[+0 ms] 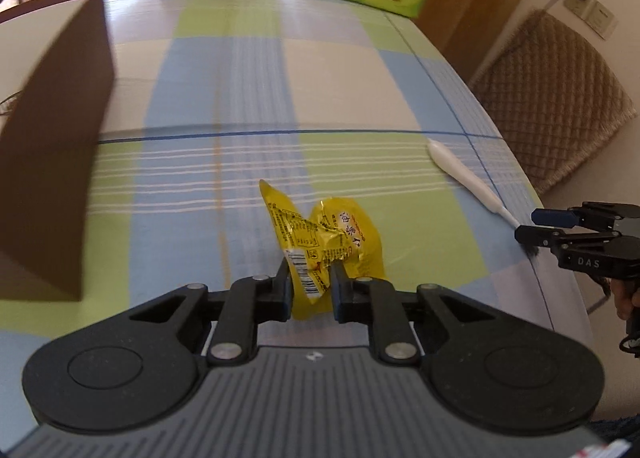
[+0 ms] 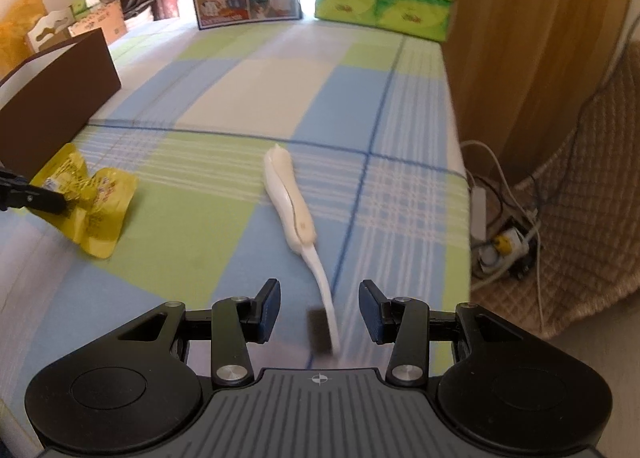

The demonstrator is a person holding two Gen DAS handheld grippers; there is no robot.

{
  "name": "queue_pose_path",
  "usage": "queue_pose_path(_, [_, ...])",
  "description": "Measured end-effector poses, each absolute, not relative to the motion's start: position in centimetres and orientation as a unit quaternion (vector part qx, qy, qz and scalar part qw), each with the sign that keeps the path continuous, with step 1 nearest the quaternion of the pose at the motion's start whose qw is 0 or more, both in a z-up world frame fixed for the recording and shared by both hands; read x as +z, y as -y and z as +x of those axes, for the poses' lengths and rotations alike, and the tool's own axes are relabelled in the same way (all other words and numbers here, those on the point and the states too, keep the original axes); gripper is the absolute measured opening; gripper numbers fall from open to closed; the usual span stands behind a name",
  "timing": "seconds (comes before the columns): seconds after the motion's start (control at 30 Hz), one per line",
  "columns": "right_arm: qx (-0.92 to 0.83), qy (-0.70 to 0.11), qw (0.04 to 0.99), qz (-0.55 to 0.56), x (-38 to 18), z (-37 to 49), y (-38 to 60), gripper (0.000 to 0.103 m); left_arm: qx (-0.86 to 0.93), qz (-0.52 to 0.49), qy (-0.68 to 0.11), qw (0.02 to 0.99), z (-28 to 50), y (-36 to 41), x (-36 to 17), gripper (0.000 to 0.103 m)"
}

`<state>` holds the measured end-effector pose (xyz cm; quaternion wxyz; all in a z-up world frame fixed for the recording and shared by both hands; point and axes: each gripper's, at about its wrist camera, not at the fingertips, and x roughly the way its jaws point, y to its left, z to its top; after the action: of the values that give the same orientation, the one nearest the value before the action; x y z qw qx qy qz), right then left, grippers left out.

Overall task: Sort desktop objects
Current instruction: 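Close the left tool on the yellow snack packet while the right tool holds the brush, then lift and carry the yellow packet and white brush over the brown box with both tools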

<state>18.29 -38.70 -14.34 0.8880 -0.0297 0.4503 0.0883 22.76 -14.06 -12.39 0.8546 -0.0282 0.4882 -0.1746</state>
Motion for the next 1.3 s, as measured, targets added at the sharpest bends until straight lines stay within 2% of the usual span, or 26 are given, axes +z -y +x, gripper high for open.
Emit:
queue_pose_path(0.33, [0.115, -0.446, 0.886, -0.063, -16.0, 23.2, 37.1, 0.04, -0.143, -0.065, -0.487, 0.859, 21.1, 11.2, -11.2, 0.008])
queue_pose_path(0.37, [0.117, -0.447, 0.885, -0.064, -16.2, 23.3, 36.9, 0.037, -0.142, -0.066, -0.486, 0.86, 21.0, 11.1, -11.1, 0.008])
queue_pose_path(0.43, [0.126, -0.443, 0.885, -0.064, -16.2, 23.2, 36.6, 0.023, -0.137, -0.067, -0.483, 0.862, 20.6, 10.8, -10.9, 0.007])
queue_pose_path(0.5, [0.134, -0.442, 0.884, -0.071, -16.3, 23.0, 36.2, 0.018, -0.135, -0.066, -0.482, 0.863, 20.3, 10.7, -10.7, 0.007])
queue_pose_path(1.3, [0.217, -0.465, 0.854, -0.08, -16.1, 16.8, 28.3, 0.017, -0.136, -0.061, -0.478, 0.865, 17.1, 8.0, -9.4, 0.004])
